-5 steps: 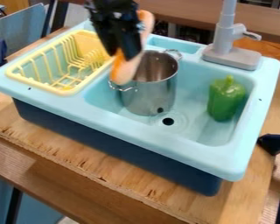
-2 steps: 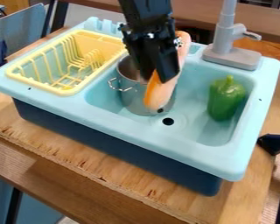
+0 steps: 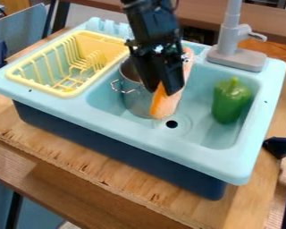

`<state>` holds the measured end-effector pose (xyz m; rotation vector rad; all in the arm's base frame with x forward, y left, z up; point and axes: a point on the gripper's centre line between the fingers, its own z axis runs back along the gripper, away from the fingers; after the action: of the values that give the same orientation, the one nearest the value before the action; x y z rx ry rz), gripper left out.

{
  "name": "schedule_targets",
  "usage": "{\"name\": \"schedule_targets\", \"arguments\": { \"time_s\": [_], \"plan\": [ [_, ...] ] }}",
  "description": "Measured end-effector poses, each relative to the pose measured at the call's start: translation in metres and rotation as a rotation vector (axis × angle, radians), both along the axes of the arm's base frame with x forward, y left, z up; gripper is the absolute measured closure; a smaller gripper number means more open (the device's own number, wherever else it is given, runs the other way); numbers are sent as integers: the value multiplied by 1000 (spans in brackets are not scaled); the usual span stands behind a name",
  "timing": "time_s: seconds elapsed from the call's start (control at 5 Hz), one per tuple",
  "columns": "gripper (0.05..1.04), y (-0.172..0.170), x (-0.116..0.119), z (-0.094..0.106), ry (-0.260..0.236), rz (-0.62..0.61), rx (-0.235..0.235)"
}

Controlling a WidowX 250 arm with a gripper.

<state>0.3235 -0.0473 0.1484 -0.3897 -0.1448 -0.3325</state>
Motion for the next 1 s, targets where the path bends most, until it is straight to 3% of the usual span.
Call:
{"name": "schedule_targets", "arguments": {
  "time_s": [0.2,0.6,1.0],
  "plan": [
    [516,-20,11,-4,7,-41,12],
    [516,-49,10,-16,27,-120,104],
    [516,-27,-4,-39,103,-55,256]
  ]
}}
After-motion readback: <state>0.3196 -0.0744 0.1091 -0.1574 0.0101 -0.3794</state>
